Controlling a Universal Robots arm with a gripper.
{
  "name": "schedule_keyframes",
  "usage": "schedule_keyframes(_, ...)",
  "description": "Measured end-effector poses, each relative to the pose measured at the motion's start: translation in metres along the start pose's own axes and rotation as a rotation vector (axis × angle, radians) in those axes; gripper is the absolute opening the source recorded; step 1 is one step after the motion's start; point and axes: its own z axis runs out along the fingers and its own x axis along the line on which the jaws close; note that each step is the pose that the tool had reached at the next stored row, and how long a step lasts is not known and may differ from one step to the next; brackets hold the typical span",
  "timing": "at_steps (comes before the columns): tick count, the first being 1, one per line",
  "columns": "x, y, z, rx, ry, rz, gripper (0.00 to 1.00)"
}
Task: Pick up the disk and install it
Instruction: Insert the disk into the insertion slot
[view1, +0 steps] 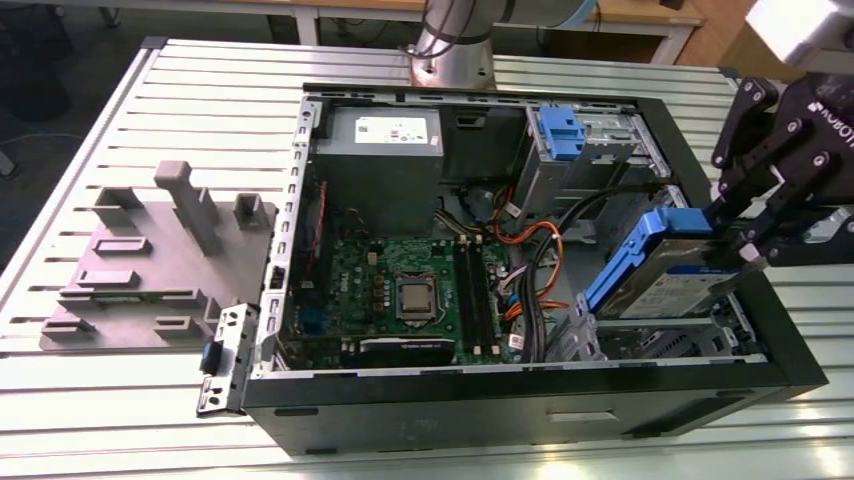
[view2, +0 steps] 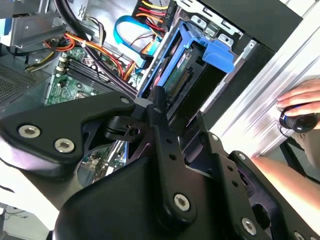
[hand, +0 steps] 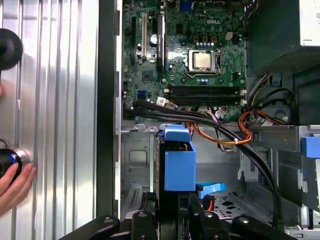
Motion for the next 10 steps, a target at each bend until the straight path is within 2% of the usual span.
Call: schedule_keyframes(10, 0.0006, -0.0009, 0.0181, 0.0000, 0.0004, 0.000, 0.35)
